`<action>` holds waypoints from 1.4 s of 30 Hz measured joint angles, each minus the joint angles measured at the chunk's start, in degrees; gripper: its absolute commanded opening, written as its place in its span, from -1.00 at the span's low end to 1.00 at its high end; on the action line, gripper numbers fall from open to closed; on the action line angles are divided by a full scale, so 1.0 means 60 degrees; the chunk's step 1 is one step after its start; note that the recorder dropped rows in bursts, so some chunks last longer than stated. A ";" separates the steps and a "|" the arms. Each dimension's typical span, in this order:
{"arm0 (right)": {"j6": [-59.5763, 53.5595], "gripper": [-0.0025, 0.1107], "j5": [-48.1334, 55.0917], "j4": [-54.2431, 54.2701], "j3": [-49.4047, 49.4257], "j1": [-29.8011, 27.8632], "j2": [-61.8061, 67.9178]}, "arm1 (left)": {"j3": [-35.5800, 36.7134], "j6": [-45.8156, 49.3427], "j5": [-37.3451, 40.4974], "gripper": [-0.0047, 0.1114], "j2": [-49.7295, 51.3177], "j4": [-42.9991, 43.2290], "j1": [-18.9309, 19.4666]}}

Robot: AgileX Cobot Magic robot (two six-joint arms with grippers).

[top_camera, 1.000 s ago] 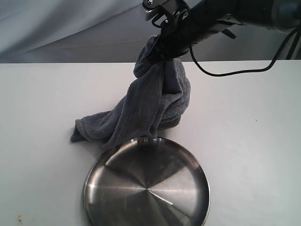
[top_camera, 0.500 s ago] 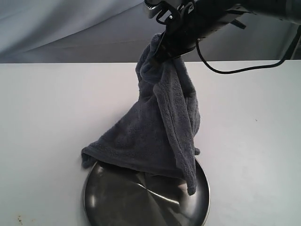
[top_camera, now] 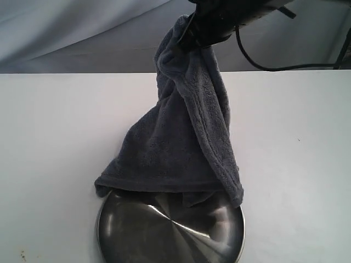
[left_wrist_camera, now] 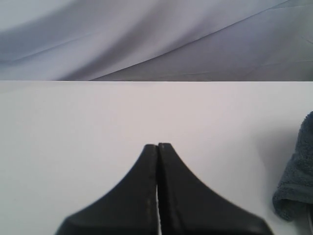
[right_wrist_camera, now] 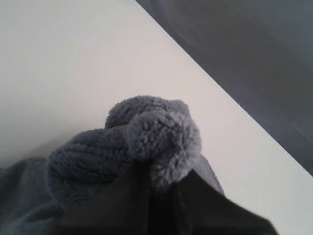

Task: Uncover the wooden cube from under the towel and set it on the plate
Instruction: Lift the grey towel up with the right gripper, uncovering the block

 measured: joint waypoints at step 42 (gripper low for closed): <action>-0.0509 -0.96 -0.1293 0.2902 -0.0017 0.0000 -0.2289 | 0.0000 0.0000 0.0000 -0.92 0.0000 0.0000 0.0000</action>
